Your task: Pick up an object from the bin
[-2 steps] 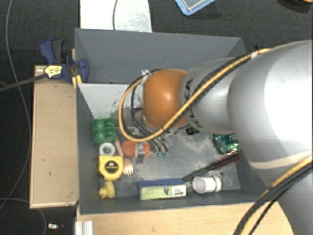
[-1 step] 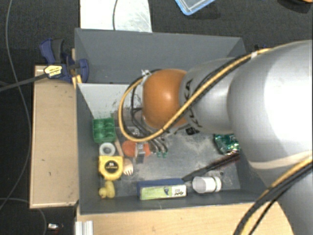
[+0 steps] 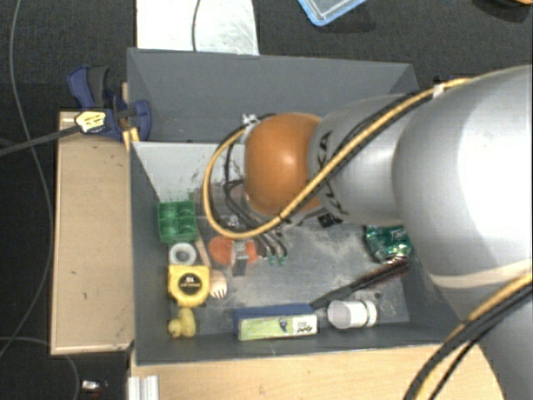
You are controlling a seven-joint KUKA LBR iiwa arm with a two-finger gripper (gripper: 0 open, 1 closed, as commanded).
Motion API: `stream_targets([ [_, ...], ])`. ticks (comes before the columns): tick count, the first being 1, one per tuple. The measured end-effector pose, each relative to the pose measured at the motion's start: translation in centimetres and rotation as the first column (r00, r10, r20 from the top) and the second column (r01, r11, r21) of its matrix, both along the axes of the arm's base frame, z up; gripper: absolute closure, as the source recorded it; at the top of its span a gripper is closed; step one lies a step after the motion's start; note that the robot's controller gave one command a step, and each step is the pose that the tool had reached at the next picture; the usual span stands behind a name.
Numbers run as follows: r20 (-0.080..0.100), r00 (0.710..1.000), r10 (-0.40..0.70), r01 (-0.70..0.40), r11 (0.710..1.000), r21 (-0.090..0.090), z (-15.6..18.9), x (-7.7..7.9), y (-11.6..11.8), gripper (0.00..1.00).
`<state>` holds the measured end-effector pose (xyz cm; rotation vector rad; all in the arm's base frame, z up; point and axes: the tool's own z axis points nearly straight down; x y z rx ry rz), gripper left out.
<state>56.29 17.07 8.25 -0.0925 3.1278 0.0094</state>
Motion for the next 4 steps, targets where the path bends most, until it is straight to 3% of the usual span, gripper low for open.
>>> stream_targets([
  [1, -0.007, 1.0, -0.001, 0.001, 1.0, -0.002, 3.7, -0.2, -0.1, 1.0],
  [2, 0.002, 1.0, -0.001, 0.001, 1.0, 0.0, 8.2, 0.0, 0.0, 1.0],
  [4, 0.005, 1.0, -0.004, 0.004, 1.0, 0.002, 12.4, 0.1, 0.0, 1.0],
])
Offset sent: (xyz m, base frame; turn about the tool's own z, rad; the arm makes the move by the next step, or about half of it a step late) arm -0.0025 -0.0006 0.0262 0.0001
